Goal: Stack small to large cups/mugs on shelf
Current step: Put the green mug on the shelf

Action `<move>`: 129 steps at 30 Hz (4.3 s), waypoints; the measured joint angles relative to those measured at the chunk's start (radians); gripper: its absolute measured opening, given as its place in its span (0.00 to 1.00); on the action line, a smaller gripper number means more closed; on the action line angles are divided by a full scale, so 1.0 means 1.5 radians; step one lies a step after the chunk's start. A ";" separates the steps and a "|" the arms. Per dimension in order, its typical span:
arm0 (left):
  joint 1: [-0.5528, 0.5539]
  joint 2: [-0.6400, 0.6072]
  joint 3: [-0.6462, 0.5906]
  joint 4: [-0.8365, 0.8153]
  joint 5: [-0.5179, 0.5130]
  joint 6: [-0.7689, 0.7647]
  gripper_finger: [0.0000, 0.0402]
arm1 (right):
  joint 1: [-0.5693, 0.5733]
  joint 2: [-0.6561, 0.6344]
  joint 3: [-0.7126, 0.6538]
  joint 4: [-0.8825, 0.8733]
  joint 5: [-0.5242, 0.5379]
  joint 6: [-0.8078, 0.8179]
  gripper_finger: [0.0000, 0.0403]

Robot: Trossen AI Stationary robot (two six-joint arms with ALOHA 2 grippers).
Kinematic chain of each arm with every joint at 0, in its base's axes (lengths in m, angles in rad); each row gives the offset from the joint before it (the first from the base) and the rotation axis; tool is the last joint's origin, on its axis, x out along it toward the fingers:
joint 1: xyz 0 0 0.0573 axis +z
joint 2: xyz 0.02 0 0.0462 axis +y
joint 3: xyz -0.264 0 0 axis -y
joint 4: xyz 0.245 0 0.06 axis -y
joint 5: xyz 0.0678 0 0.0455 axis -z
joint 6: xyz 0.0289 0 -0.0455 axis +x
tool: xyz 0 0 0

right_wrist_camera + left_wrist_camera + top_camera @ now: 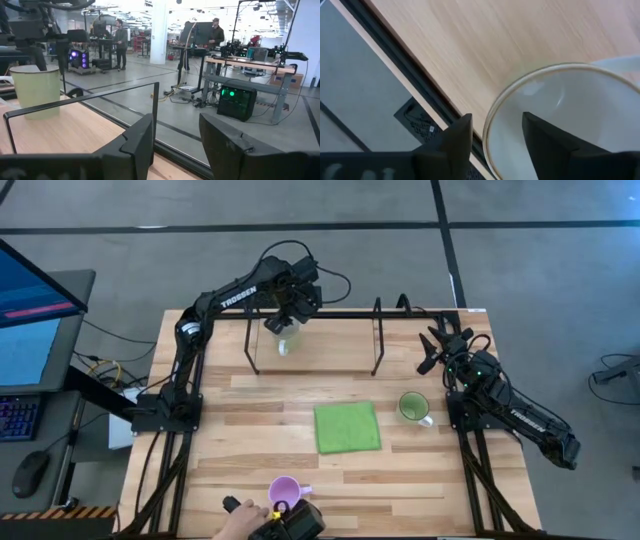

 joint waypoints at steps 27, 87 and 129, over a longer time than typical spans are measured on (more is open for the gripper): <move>0.001 -0.002 0.078 -0.097 -0.050 0.008 0.45 | 0.000 0.000 0.000 0.000 0.000 0.001 0.46; 0.007 -1.006 -0.784 0.617 0.311 -0.695 0.45 | 0.078 0.000 0.010 -0.007 -0.044 0.100 0.46; -0.048 -1.417 -1.328 0.877 0.051 -0.868 0.45 | 0.172 0.000 0.011 -0.016 -0.044 0.180 0.46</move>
